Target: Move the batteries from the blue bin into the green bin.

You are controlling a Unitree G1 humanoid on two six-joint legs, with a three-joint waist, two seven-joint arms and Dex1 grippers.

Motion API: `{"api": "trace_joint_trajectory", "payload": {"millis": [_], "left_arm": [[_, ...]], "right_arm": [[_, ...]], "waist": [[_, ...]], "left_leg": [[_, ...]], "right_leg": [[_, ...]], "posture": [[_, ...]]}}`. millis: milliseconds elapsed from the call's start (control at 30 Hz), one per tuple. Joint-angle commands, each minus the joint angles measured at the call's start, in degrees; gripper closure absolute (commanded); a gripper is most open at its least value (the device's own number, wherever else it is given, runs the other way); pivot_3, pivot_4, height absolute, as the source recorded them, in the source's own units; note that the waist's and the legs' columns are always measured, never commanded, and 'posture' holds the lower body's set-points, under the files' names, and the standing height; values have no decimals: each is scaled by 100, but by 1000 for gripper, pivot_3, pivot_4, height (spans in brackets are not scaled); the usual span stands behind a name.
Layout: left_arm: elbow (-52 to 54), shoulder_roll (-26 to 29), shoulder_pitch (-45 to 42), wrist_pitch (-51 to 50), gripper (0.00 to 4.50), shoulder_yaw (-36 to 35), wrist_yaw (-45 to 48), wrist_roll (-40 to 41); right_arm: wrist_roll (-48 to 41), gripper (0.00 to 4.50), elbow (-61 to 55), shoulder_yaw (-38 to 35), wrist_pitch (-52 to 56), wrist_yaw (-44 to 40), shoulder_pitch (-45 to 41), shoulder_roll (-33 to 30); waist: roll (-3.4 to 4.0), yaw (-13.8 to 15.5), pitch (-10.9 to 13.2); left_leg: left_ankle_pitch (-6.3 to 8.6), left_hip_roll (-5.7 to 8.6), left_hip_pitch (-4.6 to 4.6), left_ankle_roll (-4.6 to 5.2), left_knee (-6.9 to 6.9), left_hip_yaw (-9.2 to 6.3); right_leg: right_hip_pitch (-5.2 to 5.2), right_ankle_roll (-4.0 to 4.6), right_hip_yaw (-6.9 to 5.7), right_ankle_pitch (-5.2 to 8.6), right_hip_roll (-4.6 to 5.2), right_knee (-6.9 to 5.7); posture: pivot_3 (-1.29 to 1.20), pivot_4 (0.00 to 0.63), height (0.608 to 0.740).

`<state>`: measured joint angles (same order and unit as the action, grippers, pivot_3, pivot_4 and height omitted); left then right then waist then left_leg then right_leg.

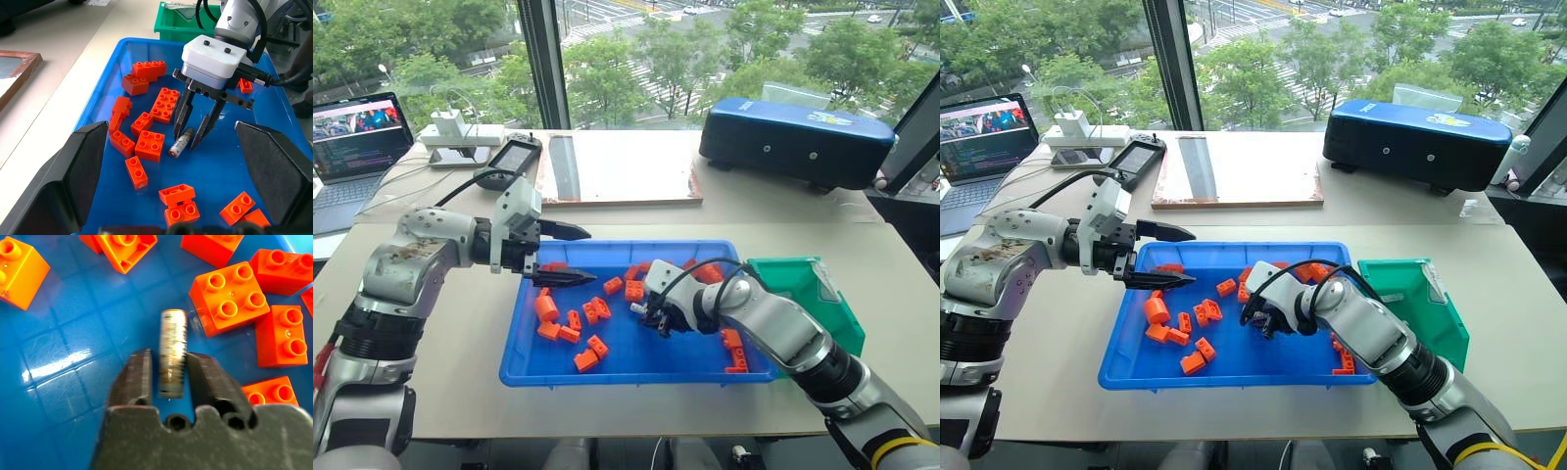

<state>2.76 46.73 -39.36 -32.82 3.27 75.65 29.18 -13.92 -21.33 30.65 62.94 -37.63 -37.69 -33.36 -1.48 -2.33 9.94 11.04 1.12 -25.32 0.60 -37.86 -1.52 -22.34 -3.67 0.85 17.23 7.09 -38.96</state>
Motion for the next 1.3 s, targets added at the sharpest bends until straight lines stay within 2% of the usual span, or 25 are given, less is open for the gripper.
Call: {"api": "trace_joint_trajectory", "payload": {"millis": [33, 167, 233, 333, 400, 533, 633, 867, 933, 967, 1233, 1300], "left_arm": [[127, 8, -31, 53, 0, -117, -9, 46], [133, -37, -44, 39, 0, -122, 67, 141], [179, -81, -59, -7, 0, -163, 171, 296], [300, -109, -95, -238, 0, -209, 327, 609], [357, -130, -134, -360, 0, -211, 462, 807], [319, -234, -218, -331, 0, -172, 535, 868], [238, -317, -294, -308, 0, -126, 526, 820], [83, -373, -360, -204, 0, -58, 574, 682], [54, -382, -364, -173, 0, -47, 583, 645], [39, -385, -367, -159, 0, -41, 585, 633], [-160, -394, -447, -361, 0, -11, 262, 464], [-249, -397, -402, -174, 0, 38, 62, 185]], "right_arm": [[-281, 4237, -354, -396, 92, -243, -9, -66], [-898, 4237, -774, -1227, 275, -646, -95, -223], [-1143, 4237, -823, -1821, 384, -894, -178, -656], [-1187, 4237, -565, -2731, 444, -1055, -254, -1571], [-1073, 4237, -229, -3259, 379, -1249, -100, -2507], [-1019, 4237, 174, -3852, 330, -1397, 474, -3457], [-1101, 4237, 57, -4104, 472, -1438, 994, -3703], [-1244, 4237, -407, -4414, 865, -1196, 1822, -3685], [-1223, 3219, -460, -4517, 915, -1125, 1999, -3694], [-1231, 2984, -472, -4575, 931, -1088, 2024, -3678], [-1333, 241, -382, -4922, 793, -1012, 1997, -3563], [-1356, 75, -323, -5089, 242, -1113, 2028, -3357]], "waist": [[0, 2, 0], [-1, 7, 0], [0, 23, 1], [-2, 108, 3], [0, 134, 5], [2, 149, 6], [1, 112, 6], [2, 72, 6], [2, 113, 6], [2, 128, 6], [2, 143, 7], [2, 141, 6]], "left_leg": [[0, 0, 0, 0, 0, 0], [0, 0, -1, 0, 0, 0], [0, 0, -1, 0, 0, -1], [0, 3, -2, 0, -1, 0], [0, 4, -2, 0, -1, 5], [2, 1, -3, 4, 1, 10], [2, -3, 0, 4, 3, 11], [2, -3, 0, 4, 2, 16], [2, -3, -1, 4, 1, 14], [2, -3, -1, 4, 1, 14], [2, -2, -1, 4, 0, 15], [2, -1, -1, 4, 0, 16]], "right_leg": [[0, 0, 0, 0, 0, 0], [-1, 0, 1, 0, 0, 1], [2, 0, 0, 0, 0, 1], [5, 0, 0, 0, 3, 8], [6, 0, 1, 0, 9, 10], [7, 0, 0, 0, 7, 22], [9, 0, 1, 0, 4, 20], [7, 0, 11, 0, 5, 17], [9, 0, 10, 0, 5, 20], [10, 0, 10, 0, 6, 20], [10, 0, 10, 0, 10, 21], [10, 0, 10, 0, 10, 21]], "posture": [[0, 150, 732], [0, 150, 732], [0, 150, 732], [0, 150, 732], [0, 150, 732], [0, 150, 732], [0, 150, 732], [0, 150, 732], [0, 150, 732], [0, 150, 732], [0, 150, 732], [0, 150, 732]]}}
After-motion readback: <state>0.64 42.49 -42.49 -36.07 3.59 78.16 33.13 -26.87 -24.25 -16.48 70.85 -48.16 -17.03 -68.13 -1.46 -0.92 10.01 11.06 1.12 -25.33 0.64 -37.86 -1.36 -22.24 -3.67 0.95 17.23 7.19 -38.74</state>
